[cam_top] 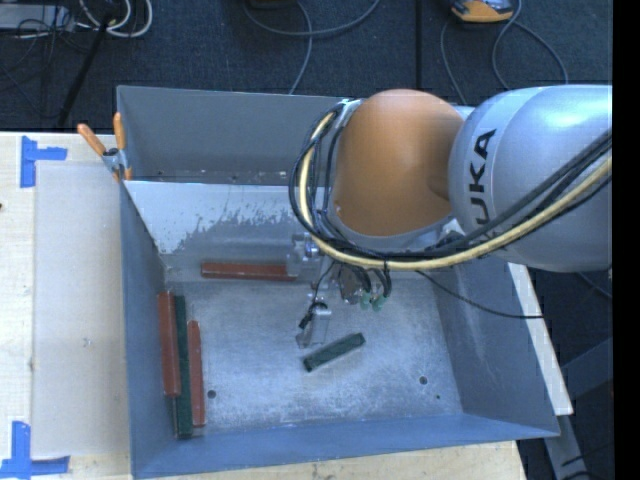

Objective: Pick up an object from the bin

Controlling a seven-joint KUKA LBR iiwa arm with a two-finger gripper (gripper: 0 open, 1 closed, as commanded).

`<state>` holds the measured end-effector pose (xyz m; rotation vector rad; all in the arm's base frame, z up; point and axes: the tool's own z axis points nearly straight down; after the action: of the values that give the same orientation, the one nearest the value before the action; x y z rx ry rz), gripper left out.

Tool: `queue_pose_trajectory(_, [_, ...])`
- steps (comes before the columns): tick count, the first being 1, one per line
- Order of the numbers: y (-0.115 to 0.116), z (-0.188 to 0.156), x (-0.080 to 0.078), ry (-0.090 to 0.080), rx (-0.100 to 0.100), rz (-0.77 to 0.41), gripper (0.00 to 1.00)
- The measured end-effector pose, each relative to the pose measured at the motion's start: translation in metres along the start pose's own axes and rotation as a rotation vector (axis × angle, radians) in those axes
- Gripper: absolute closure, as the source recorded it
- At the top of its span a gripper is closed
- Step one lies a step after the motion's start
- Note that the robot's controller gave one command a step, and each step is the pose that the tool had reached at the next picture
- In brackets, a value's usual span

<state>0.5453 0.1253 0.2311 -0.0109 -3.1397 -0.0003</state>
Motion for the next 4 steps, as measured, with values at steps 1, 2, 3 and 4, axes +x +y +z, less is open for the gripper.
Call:
queue_pose_trajectory(1, [-0.077,0.119,0.031,0.008,0.001,-0.170,0.00])
queue_pose_trajectory(2, [-0.125,0.165,0.012,0.003,0.002,-0.123,0.00])
queue_pose_trajectory(3, [-0.122,0.161,0.011,-0.001,0.000,-0.124,1.00])
queue_pose_trajectory(4, [-0.108,0.032,0.024,-0.009,0.000,-0.086,1.00])
